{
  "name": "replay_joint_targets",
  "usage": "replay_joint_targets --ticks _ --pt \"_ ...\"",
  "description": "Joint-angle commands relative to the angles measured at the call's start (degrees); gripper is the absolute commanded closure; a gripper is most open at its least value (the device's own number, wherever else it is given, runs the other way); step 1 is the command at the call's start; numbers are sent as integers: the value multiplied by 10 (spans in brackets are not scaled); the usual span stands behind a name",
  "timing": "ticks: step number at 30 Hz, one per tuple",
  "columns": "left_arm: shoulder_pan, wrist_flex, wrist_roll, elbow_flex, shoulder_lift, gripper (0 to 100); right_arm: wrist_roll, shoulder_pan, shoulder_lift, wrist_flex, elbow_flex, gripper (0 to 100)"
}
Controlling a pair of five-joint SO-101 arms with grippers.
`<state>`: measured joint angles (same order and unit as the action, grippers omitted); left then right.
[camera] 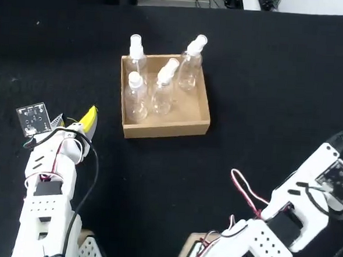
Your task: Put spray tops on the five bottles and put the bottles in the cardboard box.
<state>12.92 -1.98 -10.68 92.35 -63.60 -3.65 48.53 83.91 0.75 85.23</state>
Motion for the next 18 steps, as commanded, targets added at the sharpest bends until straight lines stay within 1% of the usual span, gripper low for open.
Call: replay_joint_targets --ticks 1,8,18 --pt "-5 8 6 -6 -9 712 -4 8 20 -18 -4 988" --pt "-4 8 6 -6 -9 712 -3 31 25 -19 41 988" --pt "-4 8 6 -6 -9 712 -3 32 26 -17 66 987"
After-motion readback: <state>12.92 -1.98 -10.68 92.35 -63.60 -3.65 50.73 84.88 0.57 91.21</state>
